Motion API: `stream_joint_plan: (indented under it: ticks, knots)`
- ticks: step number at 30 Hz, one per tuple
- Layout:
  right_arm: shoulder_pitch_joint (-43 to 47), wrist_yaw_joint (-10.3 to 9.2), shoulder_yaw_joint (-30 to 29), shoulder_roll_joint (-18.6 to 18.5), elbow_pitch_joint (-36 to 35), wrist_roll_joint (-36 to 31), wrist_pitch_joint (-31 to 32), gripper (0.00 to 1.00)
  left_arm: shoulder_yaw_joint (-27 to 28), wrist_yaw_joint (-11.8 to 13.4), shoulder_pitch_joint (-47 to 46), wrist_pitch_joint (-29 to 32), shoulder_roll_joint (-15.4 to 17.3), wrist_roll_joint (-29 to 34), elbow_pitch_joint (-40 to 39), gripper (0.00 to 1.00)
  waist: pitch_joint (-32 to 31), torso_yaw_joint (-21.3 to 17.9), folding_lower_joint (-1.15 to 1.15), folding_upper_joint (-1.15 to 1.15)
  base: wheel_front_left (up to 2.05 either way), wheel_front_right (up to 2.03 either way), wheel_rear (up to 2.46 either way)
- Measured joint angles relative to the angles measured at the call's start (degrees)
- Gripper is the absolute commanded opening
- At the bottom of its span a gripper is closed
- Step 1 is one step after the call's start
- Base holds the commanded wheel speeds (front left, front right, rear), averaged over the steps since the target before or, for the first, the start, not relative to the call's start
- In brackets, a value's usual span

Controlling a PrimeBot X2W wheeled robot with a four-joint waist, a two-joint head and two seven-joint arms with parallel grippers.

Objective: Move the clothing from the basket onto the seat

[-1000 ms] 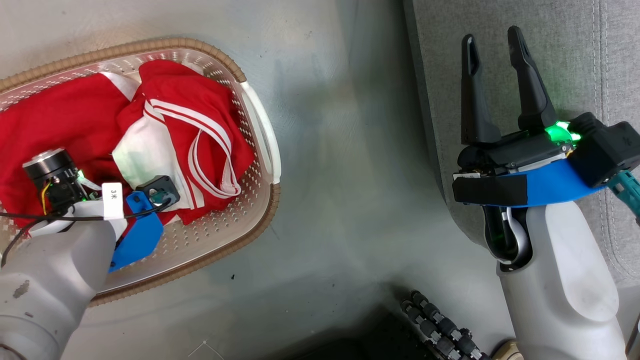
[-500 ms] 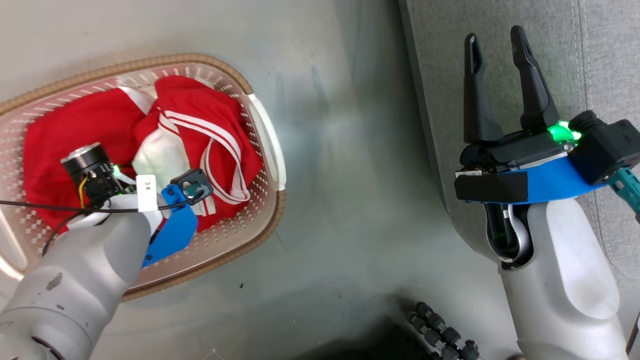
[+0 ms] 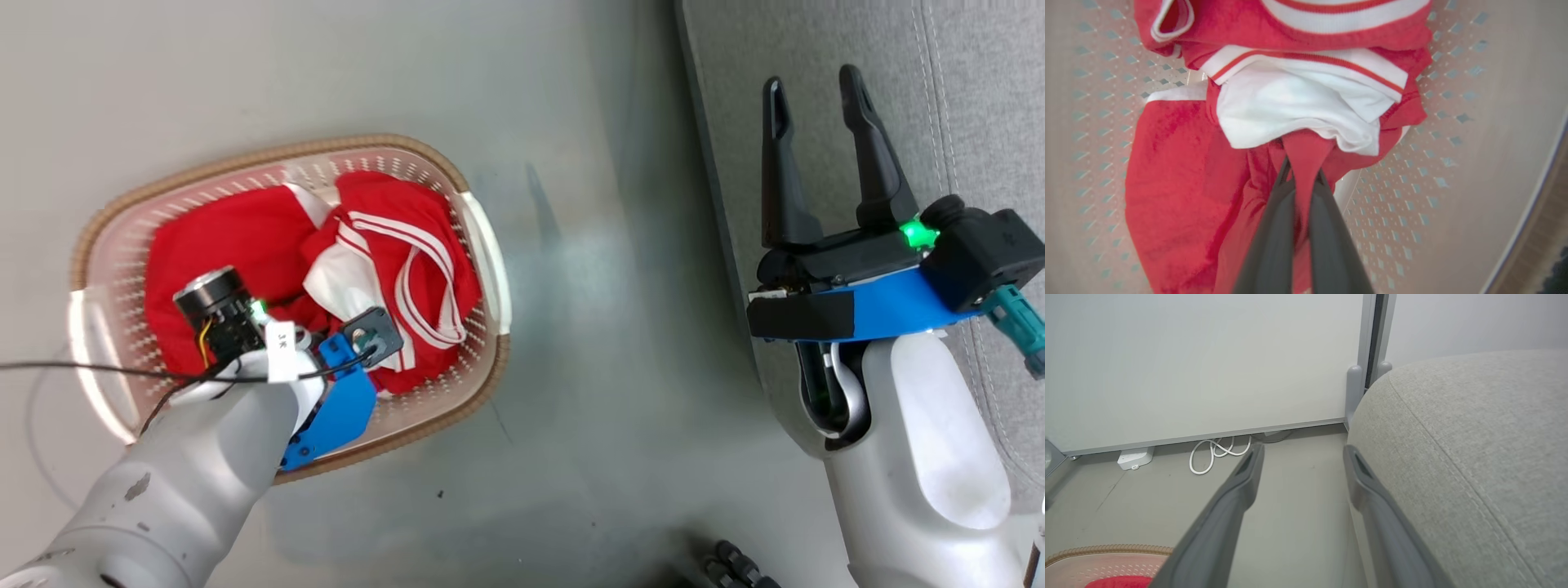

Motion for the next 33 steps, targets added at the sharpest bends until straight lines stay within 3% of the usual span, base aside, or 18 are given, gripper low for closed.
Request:
stream_joint_plan:
  ticks: [6,33]
  knots:
    - [1.30,0.00,-0.71,0.01,0.77,-1.58,0.00,1.00,-0.02,0.00,1.68,-3.47,0.00,-2.36,-0.91,0.00,-3.74,2.19,0.00,0.00,0.00,0.00,0.00]
    - [8.82,0.00,-3.34,-0.32,3.44,-5.64,0.00,1.00,2.26,0.27,4.96,-17.66,-6.31,-14.28,-3.07,0.00,-20.37,11.51,-0.01,0.00,0.00,0.00,0.00]
